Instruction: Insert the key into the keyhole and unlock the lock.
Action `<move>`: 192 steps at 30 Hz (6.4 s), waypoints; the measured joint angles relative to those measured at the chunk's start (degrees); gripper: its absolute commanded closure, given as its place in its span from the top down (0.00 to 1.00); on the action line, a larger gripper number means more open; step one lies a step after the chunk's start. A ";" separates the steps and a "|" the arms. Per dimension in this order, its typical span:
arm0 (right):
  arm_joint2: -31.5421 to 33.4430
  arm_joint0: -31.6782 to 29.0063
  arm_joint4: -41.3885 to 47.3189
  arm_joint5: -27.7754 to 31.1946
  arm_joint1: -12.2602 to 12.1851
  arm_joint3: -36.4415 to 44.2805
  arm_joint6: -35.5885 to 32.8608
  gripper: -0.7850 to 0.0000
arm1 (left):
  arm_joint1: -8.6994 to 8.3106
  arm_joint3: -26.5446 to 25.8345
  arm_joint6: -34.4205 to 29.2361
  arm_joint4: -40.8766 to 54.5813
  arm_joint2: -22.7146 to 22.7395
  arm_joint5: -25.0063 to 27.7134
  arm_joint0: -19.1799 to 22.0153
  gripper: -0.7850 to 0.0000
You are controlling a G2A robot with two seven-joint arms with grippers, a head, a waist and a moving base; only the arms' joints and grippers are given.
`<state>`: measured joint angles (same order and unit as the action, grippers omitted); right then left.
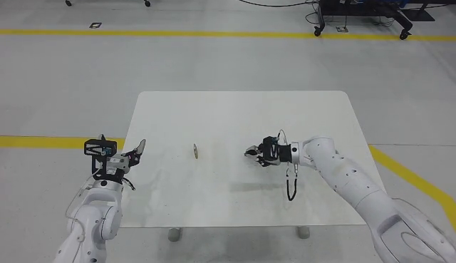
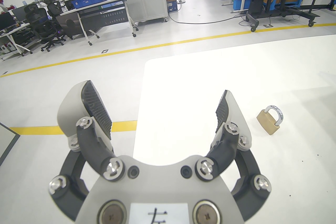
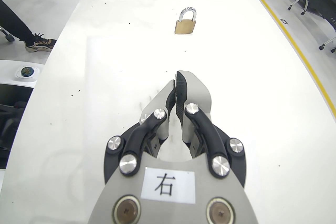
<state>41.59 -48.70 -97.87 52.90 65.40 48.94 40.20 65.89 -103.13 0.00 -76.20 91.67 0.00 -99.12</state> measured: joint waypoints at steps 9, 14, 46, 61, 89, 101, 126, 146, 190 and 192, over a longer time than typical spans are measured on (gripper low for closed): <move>-2.48 0.75 1.08 -2.15 1.65 -6.80 8.02 0.00 | 0.13 -1.83 -1.24 -3.08 -2.64 1.03 1.16 1.00; -3.72 1.71 1.55 -3.78 2.90 -9.34 5.96 0.00 | 0.28 -4.37 -9.18 -9.78 -10.13 7.60 5.39 1.00; -6.52 5.84 0.56 -4.50 4.45 -18.06 15.70 0.00 | 7.91 15.67 -34.12 -18.85 -42.21 7.40 34.10 1.00; -5.68 5.25 3.59 -4.31 1.11 -12.22 15.51 0.00 | 6.88 7.85 -30.96 -15.90 -34.72 4.43 29.96 1.00; -2.35 -1.10 22.13 1.35 -1.52 -1.75 9.84 0.00 | 4.58 11.17 -37.82 22.12 -19.81 32.76 31.15 1.00; 0.18 -6.21 39.70 5.18 -1.91 3.79 6.00 0.00 | 5.12 35.75 -53.58 74.35 -37.37 51.33 54.41 1.00; -0.10 -6.68 44.78 5.10 -2.54 5.58 6.09 0.00 | 4.63 42.00 -52.29 89.19 -45.53 51.97 60.19 1.00; 1.83 -9.88 71.63 5.10 -3.98 13.10 -14.83 0.00 | 5.15 44.52 -47.36 81.70 -47.72 56.93 59.17 0.68; 6.40 -11.08 72.40 5.10 -2.55 14.17 -23.75 0.00 | 8.05 53.66 -46.28 85.64 -55.13 58.00 64.75 0.00; 6.66 -11.25 72.33 5.10 -2.53 14.24 -23.71 0.64 | 8.13 53.75 -46.28 85.55 -55.13 58.00 64.80 0.00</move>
<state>48.25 -59.95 -25.54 58.00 62.87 63.18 16.49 74.02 -49.39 -46.28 9.35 36.55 58.00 -34.33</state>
